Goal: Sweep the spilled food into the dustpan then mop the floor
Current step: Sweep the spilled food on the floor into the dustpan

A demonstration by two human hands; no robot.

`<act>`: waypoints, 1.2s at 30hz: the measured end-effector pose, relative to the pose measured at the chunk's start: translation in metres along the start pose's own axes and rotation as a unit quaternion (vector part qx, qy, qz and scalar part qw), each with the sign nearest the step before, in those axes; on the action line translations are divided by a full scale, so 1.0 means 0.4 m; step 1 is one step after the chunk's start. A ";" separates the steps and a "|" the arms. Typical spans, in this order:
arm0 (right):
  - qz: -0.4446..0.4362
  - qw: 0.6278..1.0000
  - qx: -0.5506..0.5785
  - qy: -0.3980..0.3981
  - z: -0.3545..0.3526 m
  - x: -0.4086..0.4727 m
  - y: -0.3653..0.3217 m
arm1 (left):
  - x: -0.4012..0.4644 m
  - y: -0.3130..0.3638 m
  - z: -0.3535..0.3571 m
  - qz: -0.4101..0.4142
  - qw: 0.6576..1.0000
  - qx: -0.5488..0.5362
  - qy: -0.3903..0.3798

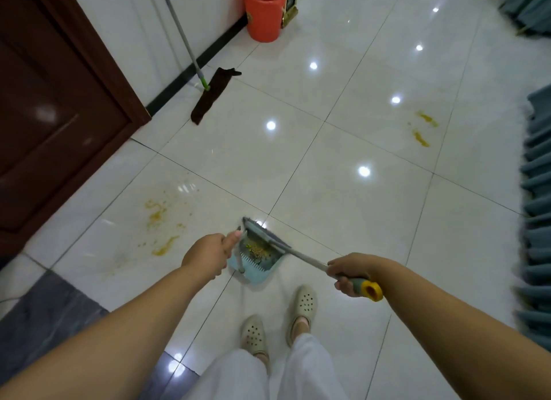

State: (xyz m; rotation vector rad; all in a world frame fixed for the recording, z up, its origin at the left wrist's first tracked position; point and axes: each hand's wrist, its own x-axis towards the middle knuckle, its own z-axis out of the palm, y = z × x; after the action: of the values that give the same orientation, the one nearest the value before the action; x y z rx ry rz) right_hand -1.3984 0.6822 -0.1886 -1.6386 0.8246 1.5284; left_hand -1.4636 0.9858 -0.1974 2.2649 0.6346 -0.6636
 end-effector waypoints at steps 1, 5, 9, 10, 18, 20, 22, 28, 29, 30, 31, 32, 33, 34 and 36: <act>0.005 1.000 0.022 -0.013 -0.011 -0.019 0.000 | -0.003 -0.001 -0.002 0.002 1.000 -0.002 -0.001; -0.001 0.999 0.050 -0.020 -0.047 -0.085 -0.004 | -0.019 -0.007 -0.005 0.003 1.000 -0.003 0.003; -0.029 0.999 0.041 0.002 -0.045 -0.100 -0.028 | -0.041 -0.028 -0.008 -0.001 1.000 -0.007 0.011; -0.035 0.999 0.038 0.013 -0.041 -0.095 -0.039 | -0.048 -0.035 -0.009 -0.002 1.000 -0.007 0.014; -0.068 0.995 0.016 0.071 -0.032 -0.001 -0.120 | -0.077 -0.106 -0.017 -0.010 1.000 0.002 0.030; -0.062 0.995 0.011 0.072 -0.022 0.014 -0.121 | -0.078 -0.121 -0.016 -0.013 0.999 0.000 0.036; -0.043 0.997 0.005 0.066 -0.006 0.020 -0.111 | -0.076 -0.131 -0.015 -0.019 0.999 -0.007 0.039; 0.012 1.000 -0.023 0.004 0.056 -0.022 -0.042 | -0.072 -0.137 -0.021 -0.019 0.999 -0.015 0.029; 0.019 1.000 -0.018 -0.011 0.057 -0.037 -0.037 | -0.072 -0.137 -0.023 -0.018 0.999 -0.020 0.028; 0.023 0.999 -0.014 -0.022 0.055 -0.052 -0.033 | -0.074 -0.138 -0.024 -0.017 0.999 -0.024 0.027; 0.025 0.999 -0.013 -0.030 0.053 -0.065 -0.028 | -0.076 -0.137 -0.024 -0.017 0.999 -0.026 0.025; 0.023 0.999 -0.015 -0.032 0.050 -0.076 -0.024 | -0.079 -0.138 -0.024 -0.018 0.999 -0.022 0.023; 0.020 0.999 -0.017 -0.030 0.048 -0.086 -0.019 | -0.082 -0.138 -0.024 -0.019 0.999 -0.016 0.022; 0.017 0.999 -0.018 -0.026 0.049 -0.095 -0.014 | -0.086 -0.138 -0.024 -0.021 0.999 -0.012 0.021; 0.011 1.000 -0.017 -0.016 0.050 -0.106 -0.008 | -0.094 -0.141 -0.025 -0.020 0.999 -0.016 0.022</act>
State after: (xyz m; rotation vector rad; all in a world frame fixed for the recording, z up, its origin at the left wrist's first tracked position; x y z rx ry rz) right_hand -1.4097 0.6998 -0.1465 -1.6297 0.8056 1.5891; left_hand -1.5229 1.0202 -0.1946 2.2468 0.7086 -0.6205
